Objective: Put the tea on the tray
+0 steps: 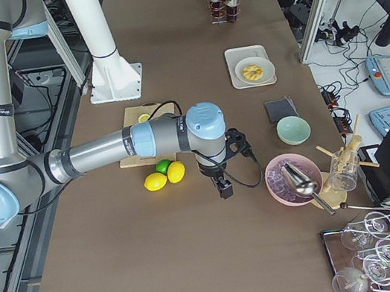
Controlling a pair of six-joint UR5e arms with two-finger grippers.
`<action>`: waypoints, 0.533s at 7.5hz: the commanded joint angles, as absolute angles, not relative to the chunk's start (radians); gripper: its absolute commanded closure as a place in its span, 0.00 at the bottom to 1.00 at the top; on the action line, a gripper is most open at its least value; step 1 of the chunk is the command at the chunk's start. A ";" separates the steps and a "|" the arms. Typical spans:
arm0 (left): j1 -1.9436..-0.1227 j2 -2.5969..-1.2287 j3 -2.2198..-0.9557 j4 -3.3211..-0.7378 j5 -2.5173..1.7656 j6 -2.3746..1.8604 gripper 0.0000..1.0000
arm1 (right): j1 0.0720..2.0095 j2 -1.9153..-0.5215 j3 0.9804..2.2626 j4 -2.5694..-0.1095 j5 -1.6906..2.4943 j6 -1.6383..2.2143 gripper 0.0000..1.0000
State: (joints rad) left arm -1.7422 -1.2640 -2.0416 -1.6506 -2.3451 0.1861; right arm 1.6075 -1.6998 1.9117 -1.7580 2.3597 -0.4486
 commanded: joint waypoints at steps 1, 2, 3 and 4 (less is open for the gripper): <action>-1.721 -1.310 -2.062 -1.660 -2.352 0.100 0.02 | 1.608 -1.698 1.914 -1.758 2.361 -0.449 0.00; -1.685 -1.328 -2.069 -1.683 -2.352 0.009 0.02 | 1.608 -1.698 1.916 -1.758 2.361 -0.451 0.00; -1.649 -1.357 -2.074 -1.701 -2.352 -0.073 0.02 | 1.608 -1.698 1.916 -1.758 2.361 -0.451 0.00; -1.596 -1.391 -2.075 -1.703 -2.344 -0.157 0.02 | 1.608 -1.700 1.917 -1.758 2.361 -0.451 0.00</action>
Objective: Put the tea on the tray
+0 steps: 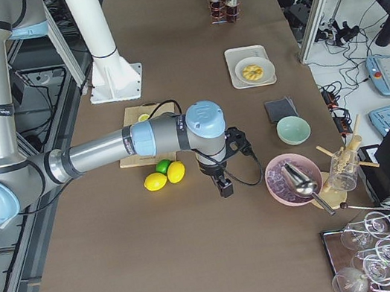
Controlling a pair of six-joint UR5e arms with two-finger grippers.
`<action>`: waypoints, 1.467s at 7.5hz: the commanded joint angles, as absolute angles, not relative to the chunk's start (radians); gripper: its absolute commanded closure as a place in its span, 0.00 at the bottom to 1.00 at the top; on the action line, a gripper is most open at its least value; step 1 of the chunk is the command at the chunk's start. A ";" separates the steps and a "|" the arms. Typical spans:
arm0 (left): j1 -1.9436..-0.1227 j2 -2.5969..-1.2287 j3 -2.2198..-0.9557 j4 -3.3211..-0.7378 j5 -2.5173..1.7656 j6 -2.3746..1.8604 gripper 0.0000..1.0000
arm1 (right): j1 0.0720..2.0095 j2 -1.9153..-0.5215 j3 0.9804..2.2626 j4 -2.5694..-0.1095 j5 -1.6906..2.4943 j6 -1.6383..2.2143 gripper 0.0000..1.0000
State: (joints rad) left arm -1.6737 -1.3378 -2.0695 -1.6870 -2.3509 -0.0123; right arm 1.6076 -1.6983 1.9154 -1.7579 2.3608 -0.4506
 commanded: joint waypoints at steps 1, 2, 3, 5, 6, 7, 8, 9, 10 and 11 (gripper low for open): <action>-1.556 -1.431 -2.071 -1.703 -2.341 -0.217 0.02 | 1.608 -1.703 1.917 -1.758 2.361 -0.451 0.00; -1.527 -1.452 -2.075 -1.704 -2.338 -0.272 0.02 | 1.608 -1.707 1.919 -1.758 2.362 -0.451 0.00; -1.488 -1.469 -2.063 -1.768 -2.301 -0.349 0.03 | 1.608 -1.709 1.919 -1.758 2.362 -0.451 0.00; -1.379 -1.492 -2.039 -1.883 -2.195 -0.484 0.03 | 1.608 -1.709 1.916 -1.758 2.361 -0.453 0.00; -1.364 -1.496 -2.013 -1.932 -2.195 -0.495 0.03 | 1.606 -1.709 1.913 -1.758 2.361 -0.453 0.00; -1.362 -1.528 -1.991 -1.950 -2.192 -0.529 0.03 | 1.606 -1.709 1.913 -1.758 2.361 -0.453 0.00; -1.355 -1.535 -1.988 -1.951 -2.192 -0.541 0.03 | 1.606 -1.709 1.911 -1.758 2.361 -0.453 0.00; -1.347 -1.549 -1.987 -1.951 -2.165 -0.554 0.03 | 1.606 -1.709 1.911 -1.758 2.359 -0.453 0.00; -1.265 -1.590 -1.983 -1.951 -2.072 -0.656 0.03 | 1.606 -1.709 1.911 -1.758 2.361 -0.453 0.00; -1.209 -1.617 -1.980 -1.951 -2.019 -0.693 0.03 | 1.606 -1.709 1.911 -1.758 2.361 -0.453 0.00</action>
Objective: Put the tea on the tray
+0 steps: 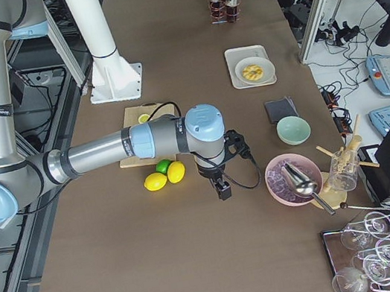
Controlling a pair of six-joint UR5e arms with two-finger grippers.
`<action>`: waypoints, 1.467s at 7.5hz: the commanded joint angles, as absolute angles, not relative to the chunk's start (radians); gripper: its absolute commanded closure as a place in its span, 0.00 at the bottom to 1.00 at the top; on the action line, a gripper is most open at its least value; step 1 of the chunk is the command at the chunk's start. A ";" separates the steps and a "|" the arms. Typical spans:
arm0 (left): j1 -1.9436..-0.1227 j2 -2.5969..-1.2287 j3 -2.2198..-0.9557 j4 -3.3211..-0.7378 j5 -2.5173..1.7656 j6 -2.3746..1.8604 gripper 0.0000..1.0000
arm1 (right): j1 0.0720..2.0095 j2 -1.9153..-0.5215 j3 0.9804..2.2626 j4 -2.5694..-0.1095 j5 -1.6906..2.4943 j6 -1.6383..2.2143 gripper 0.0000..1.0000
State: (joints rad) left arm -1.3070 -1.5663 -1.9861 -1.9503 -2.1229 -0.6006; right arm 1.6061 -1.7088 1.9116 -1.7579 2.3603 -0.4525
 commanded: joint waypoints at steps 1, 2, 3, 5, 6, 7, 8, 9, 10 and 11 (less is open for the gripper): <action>-1.178 -1.641 -1.947 -1.953 -2.010 -0.689 0.03 | 1.606 -1.710 1.911 -1.758 2.361 -0.453 0.00; -1.163 -1.688 -1.897 -1.956 -1.978 -0.689 0.03 | 1.606 -1.712 1.910 -1.758 2.361 -0.453 0.00; -1.123 -1.718 -1.867 -1.957 -1.947 -0.690 0.03 | 1.606 -1.712 1.910 -1.758 2.362 -0.453 0.00; -1.109 -1.717 -1.855 -1.959 -1.942 -0.681 0.03 | 1.606 -1.712 1.908 -1.758 2.362 -0.451 0.00; -1.109 -1.712 -1.856 -1.960 -1.945 -0.677 0.04 | 1.606 -1.712 1.908 -1.758 2.362 -0.451 0.00; -1.106 -1.700 -1.856 -1.960 -1.950 -0.678 0.04 | 1.606 -1.712 1.908 -1.758 2.362 -0.451 0.00; -1.104 -1.698 -1.855 -1.960 -1.953 -0.684 0.04 | 1.606 -1.712 1.908 -1.758 2.362 -0.453 0.00; -1.104 -1.697 -1.847 -1.959 -1.954 -0.684 0.07 | 1.606 -1.712 1.908 -1.758 2.362 -0.453 0.00; -1.104 -1.698 -1.848 -1.959 -1.954 -0.689 0.10 | 1.605 -1.712 1.908 -1.758 2.362 -0.453 0.00; -1.097 -1.698 -1.845 -1.959 -1.954 -0.689 0.13 | 1.605 -1.712 1.908 -1.758 2.362 -0.453 0.00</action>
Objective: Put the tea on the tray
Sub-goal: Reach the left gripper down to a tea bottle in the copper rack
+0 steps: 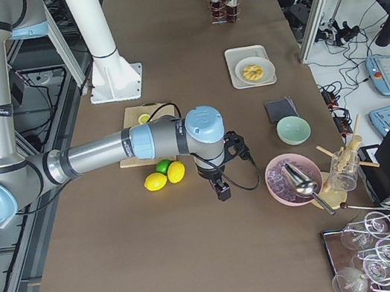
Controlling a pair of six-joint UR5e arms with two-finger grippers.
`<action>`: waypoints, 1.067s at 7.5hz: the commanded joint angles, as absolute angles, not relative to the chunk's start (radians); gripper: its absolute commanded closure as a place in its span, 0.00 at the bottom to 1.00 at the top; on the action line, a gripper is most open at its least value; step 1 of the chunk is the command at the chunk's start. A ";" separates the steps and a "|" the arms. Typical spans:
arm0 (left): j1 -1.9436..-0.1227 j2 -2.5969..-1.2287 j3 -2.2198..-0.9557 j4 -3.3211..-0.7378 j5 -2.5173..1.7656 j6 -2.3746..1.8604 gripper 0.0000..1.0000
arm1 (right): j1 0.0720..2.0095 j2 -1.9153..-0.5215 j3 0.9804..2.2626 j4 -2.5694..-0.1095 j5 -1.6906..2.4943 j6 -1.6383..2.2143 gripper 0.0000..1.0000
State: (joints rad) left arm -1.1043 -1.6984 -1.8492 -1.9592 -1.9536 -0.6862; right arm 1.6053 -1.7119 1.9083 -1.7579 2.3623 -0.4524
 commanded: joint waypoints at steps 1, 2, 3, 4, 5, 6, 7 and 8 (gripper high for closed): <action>-1.097 -1.698 -1.844 -1.959 -1.954 -0.692 0.17 | 1.606 -1.712 1.908 -1.758 2.362 -0.453 0.00; -1.085 -1.698 -1.842 -1.957 -1.953 -0.692 0.19 | 1.606 -1.712 1.908 -1.758 2.362 -0.453 0.00; -1.068 -1.695 -1.838 -1.956 -1.953 -0.693 0.23 | 1.606 -1.713 1.908 -1.758 2.362 -0.453 0.00; -1.068 -1.694 -1.844 -1.954 -1.954 -0.693 0.42 | 1.605 -1.715 1.908 -1.758 2.362 -0.451 0.00; -1.068 -1.692 -1.842 -1.951 -1.954 -0.693 0.91 | 1.606 -1.715 1.908 -1.758 2.364 -0.451 0.00; -1.068 -1.693 -1.845 -1.948 -1.973 -0.693 1.00 | 1.606 -1.717 1.908 -1.759 2.364 -0.451 0.00; -1.069 -1.695 -1.844 -1.947 -2.043 -0.692 1.00 | 1.606 -1.723 1.910 -1.758 2.365 -0.453 0.00; -1.077 -1.698 -1.845 -1.945 -2.052 -0.692 1.00 | 1.606 -1.723 1.910 -1.758 2.370 -0.453 0.00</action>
State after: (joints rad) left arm -1.0735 -1.6942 -1.8439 -1.9477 -2.0014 -0.6926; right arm 1.6059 -1.7193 1.9088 -1.7585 2.3648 -0.4517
